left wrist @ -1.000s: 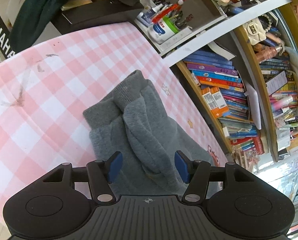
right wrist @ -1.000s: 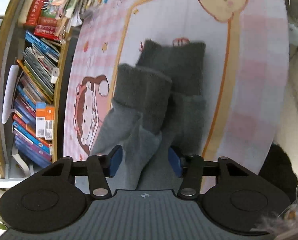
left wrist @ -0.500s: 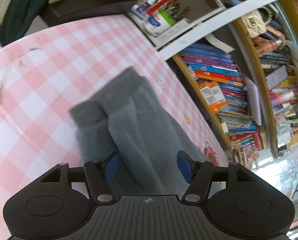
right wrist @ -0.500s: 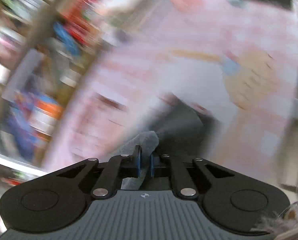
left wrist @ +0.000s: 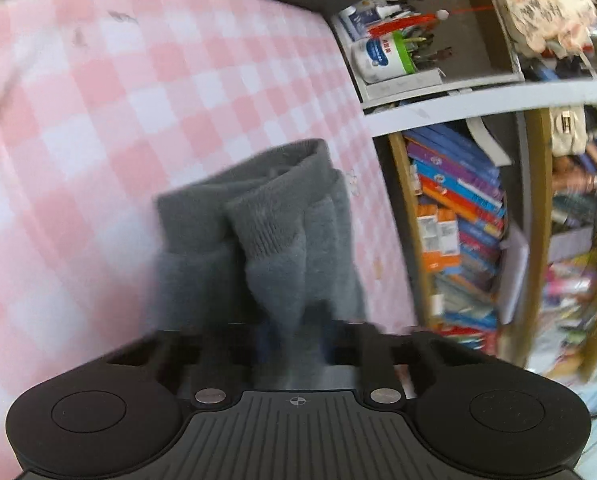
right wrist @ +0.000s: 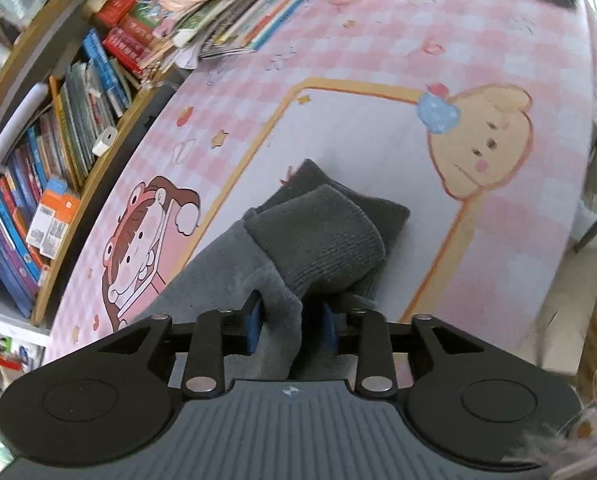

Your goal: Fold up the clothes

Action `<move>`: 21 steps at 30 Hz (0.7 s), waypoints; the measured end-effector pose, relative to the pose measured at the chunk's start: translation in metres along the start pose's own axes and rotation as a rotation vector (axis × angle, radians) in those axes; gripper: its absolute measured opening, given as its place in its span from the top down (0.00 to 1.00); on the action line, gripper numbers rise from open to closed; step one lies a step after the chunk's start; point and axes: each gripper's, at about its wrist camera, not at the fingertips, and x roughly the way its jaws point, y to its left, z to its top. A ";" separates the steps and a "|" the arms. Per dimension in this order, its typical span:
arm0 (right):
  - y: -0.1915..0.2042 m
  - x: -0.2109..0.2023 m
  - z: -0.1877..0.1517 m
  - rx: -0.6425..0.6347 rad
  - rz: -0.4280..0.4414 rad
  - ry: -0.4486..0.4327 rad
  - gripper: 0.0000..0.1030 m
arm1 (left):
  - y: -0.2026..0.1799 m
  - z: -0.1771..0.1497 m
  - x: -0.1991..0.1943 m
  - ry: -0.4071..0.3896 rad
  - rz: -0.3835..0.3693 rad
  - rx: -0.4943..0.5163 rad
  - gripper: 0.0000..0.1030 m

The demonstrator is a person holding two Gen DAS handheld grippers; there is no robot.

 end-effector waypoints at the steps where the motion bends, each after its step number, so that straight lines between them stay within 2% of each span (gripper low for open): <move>1: 0.006 -0.003 0.002 -0.018 0.018 -0.010 0.85 | -0.005 0.002 -0.002 -0.006 -0.031 0.000 0.95; 4: 0.015 -0.022 0.012 -0.039 0.115 -0.062 0.86 | -0.034 0.004 -0.034 -0.063 -0.192 0.104 0.96; 5: 0.014 -0.029 0.014 -0.043 0.139 -0.073 0.86 | -0.035 0.005 -0.045 -0.075 -0.201 0.120 0.96; 8: 0.002 -0.035 0.012 -0.033 0.114 -0.060 0.86 | -0.017 0.004 -0.066 -0.087 -0.150 0.112 0.96; 11: -0.018 -0.021 0.003 0.015 0.048 -0.002 0.86 | 0.020 -0.006 -0.057 -0.025 -0.008 0.075 0.96; 13: -0.024 -0.014 -0.002 0.034 0.021 0.019 0.83 | 0.025 -0.014 -0.048 -0.002 0.042 0.101 0.96; 15: -0.024 -0.011 -0.003 0.034 0.013 0.016 0.79 | 0.025 -0.017 -0.041 -0.002 0.065 0.113 0.95; 16: -0.022 -0.012 -0.002 0.034 0.022 0.008 0.72 | 0.025 -0.016 -0.039 -0.002 0.062 0.110 0.95; 18: -0.018 -0.014 0.002 0.028 0.037 -0.015 0.72 | 0.026 -0.014 -0.038 -0.008 0.060 0.104 0.95; 19: -0.014 -0.015 0.005 0.018 0.043 -0.026 0.84 | 0.028 -0.014 -0.039 -0.008 0.054 0.098 0.95; 20: -0.006 -0.019 0.007 -0.010 0.050 -0.046 0.91 | 0.030 -0.013 -0.040 -0.008 0.047 0.093 0.95; 21: 0.004 -0.029 0.008 -0.074 0.074 -0.091 0.91 | 0.030 -0.013 -0.041 -0.010 0.039 0.092 0.95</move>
